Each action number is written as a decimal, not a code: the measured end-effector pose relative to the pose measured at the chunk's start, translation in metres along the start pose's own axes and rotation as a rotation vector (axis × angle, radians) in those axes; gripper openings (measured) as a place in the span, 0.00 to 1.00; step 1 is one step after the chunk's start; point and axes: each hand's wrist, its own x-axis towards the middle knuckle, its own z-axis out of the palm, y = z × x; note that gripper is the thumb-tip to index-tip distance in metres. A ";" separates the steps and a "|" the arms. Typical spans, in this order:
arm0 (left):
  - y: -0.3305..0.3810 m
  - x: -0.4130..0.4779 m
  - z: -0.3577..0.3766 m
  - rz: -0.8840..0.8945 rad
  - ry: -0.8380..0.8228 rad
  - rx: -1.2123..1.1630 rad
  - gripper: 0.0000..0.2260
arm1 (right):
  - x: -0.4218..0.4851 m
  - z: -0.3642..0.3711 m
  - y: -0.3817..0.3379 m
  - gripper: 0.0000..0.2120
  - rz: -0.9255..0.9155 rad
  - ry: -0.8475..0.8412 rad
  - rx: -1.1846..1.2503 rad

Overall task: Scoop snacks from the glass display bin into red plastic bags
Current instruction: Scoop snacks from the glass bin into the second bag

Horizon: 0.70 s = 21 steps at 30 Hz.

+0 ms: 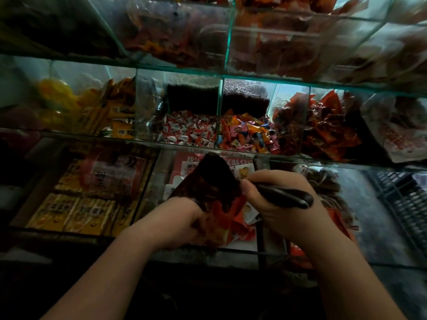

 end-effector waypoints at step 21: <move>0.020 0.004 0.018 -0.605 0.359 -0.471 0.19 | -0.011 0.039 0.050 0.18 0.476 0.038 -0.281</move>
